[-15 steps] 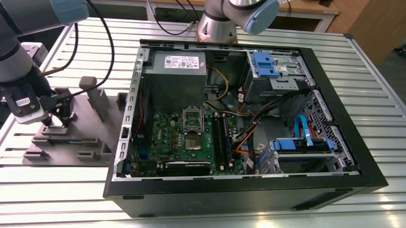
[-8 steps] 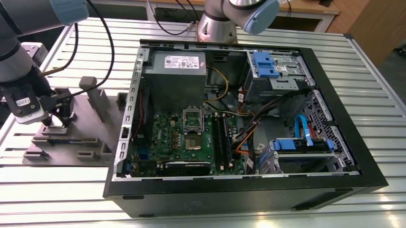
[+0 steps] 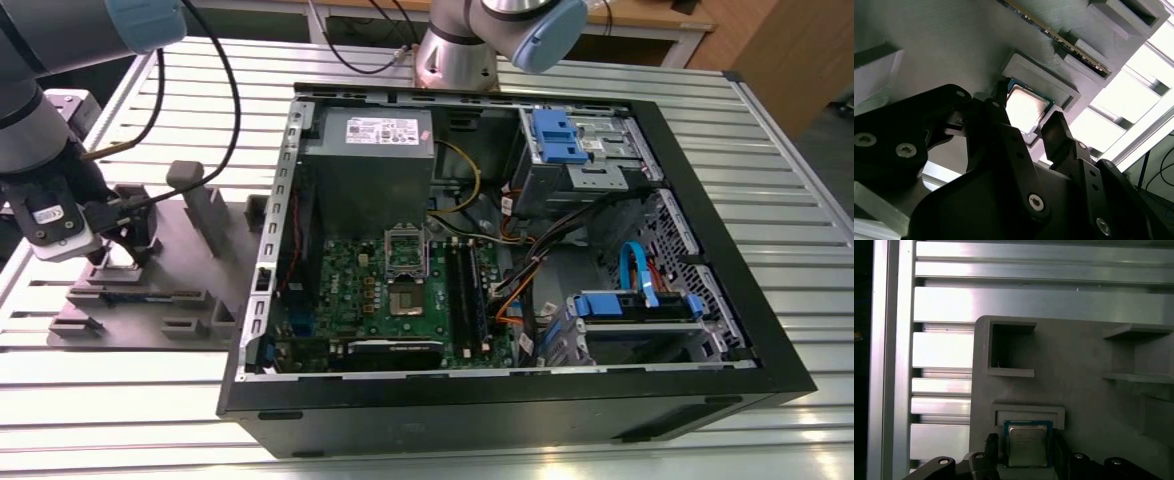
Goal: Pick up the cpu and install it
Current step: 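Pick up the cpu and move it towards the insertion slot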
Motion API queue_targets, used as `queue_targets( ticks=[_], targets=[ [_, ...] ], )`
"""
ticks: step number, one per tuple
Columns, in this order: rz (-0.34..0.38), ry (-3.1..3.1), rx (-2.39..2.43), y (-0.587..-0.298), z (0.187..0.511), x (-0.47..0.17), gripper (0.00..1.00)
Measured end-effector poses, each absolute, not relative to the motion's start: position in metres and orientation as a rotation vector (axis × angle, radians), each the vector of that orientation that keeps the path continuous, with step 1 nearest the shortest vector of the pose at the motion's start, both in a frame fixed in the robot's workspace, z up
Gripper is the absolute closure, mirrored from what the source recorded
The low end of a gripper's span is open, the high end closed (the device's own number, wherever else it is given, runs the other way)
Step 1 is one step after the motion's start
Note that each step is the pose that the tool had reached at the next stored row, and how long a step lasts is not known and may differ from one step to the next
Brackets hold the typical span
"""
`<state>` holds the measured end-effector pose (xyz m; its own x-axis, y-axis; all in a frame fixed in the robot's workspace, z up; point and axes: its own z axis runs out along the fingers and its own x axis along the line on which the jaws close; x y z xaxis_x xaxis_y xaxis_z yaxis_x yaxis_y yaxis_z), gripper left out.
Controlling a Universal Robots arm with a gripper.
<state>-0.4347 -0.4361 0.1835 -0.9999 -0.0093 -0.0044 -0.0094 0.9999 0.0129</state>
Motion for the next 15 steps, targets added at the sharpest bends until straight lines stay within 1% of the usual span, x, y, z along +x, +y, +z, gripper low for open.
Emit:
queue_targets(
  ticks=[15],
  targets=[
    [0.020, 3.137, -0.018, -0.4361, 0.1842, -0.4325, 0.45]
  ],
)
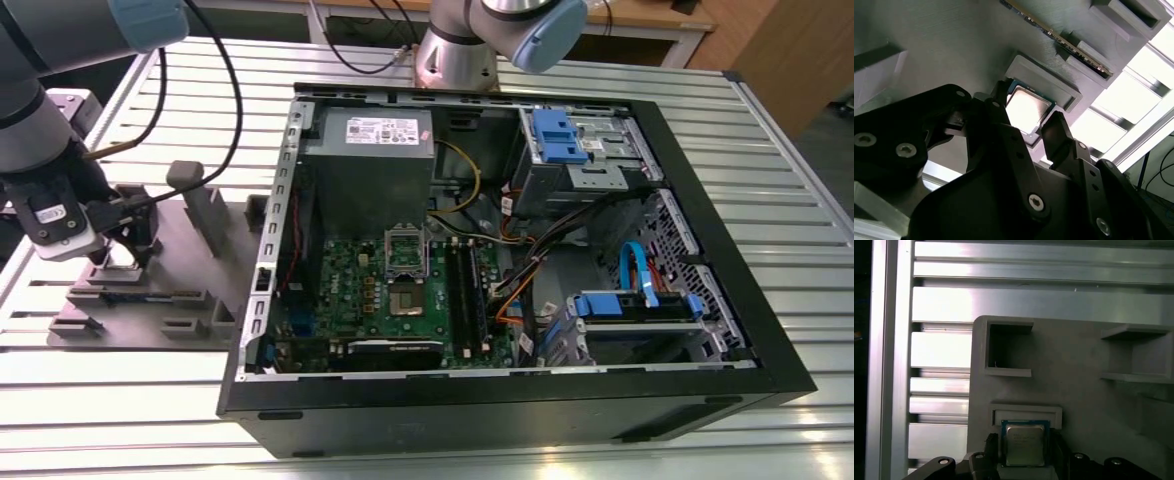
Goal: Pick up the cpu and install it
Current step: 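Pick up the cpu and move it towards the insertion slot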
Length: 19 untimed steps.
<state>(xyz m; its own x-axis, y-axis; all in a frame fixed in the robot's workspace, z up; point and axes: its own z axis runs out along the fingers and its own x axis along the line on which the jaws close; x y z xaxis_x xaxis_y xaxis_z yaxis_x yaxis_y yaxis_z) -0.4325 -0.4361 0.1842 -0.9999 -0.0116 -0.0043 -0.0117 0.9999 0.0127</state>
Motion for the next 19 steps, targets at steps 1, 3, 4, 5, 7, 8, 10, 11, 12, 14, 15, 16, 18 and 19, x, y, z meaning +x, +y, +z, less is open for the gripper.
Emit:
queue_targets(
  ticks=[1, 3, 4, 5, 7, 8, 10, 11, 12, 14, 15, 16, 18, 19],
  targets=[
    [0.020, 3.137, -0.018, -0.4361, 0.1842, -0.4322, 0.45],
    [0.020, 3.137, -0.018, -0.4361, 0.1841, -0.4322, 0.45],
    [0.020, 3.137, -0.019, -0.4361, 0.1841, -0.4321, 0.45],
    [0.020, 3.137, -0.019, -0.4361, 0.1841, -0.4320, 0.45],
    [0.020, 3.137, -0.019, -0.4361, 0.1842, -0.4320, 0.45],
    [0.020, 3.137, -0.019, -0.4361, 0.1841, -0.4320, 0.45],
    [0.020, 3.137, -0.019, -0.4361, 0.1841, -0.4319, 0.45],
    [0.020, 3.137, -0.019, -0.4361, 0.1842, -0.4319, 0.47],
    [0.020, 3.137, -0.019, -0.4361, 0.1842, -0.4319, 0.53],
    [0.020, 3.137, -0.019, -0.4361, 0.1842, -0.4318, 0.53],
    [0.020, 3.137, -0.019, -0.4361, 0.1842, -0.4318, 0.53],
    [0.020, 3.137, -0.019, -0.4361, 0.1842, -0.4318, 0.53],
    [0.020, 3.137, -0.019, -0.4361, 0.1842, -0.4317, 0.53],
    [0.020, 3.137, -0.019, -0.4361, 0.1842, -0.4317, 0.53]
  ],
)
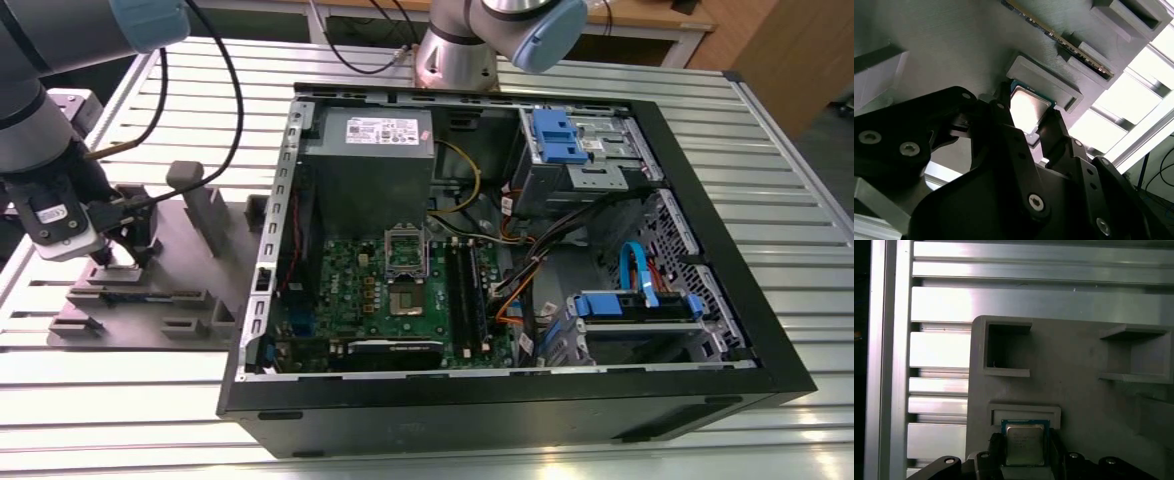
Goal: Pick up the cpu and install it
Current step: 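Pick up the cpu and move it towards the insertion slot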
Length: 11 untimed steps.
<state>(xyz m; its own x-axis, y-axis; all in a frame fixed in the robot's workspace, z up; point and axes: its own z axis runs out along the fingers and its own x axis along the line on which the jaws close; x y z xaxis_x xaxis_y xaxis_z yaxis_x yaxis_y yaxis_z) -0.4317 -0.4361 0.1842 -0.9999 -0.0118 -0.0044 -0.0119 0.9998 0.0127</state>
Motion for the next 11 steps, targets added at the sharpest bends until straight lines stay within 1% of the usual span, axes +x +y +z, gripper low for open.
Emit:
queue_targets(
  ticks=[11],
  targets=[
    [0.020, 3.137, -0.018, -0.4361, 0.1932, -0.4316, 0.53]
  ],
)
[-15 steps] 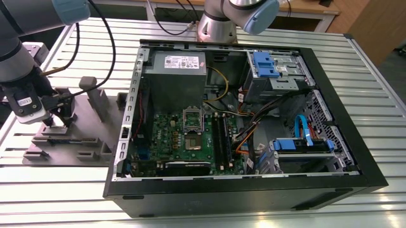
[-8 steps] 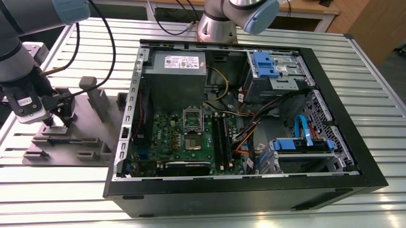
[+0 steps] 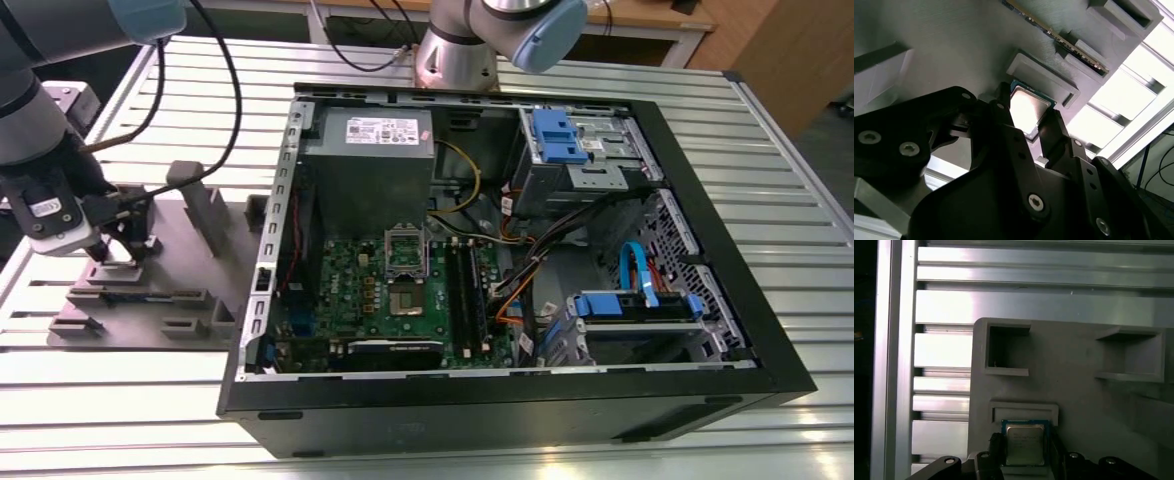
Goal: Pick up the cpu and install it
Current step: 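Pick up the cpu and move it towards the insertion slot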
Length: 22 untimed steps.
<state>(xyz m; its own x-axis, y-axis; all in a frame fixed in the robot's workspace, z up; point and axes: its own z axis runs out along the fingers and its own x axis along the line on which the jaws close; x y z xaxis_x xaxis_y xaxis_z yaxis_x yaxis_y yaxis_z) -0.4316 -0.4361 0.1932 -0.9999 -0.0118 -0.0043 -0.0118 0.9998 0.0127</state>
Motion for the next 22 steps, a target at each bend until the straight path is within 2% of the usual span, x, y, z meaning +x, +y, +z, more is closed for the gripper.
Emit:
queue_targets(
  ticks=[16, 22],
  targets=[
    [0.020, 3.137, -0.019, -0.436, 0.223, -0.432, 0.53],
    [0.020, 3.137, -0.019, -0.436, 0.223, -0.432, 0.53]
  ],
)
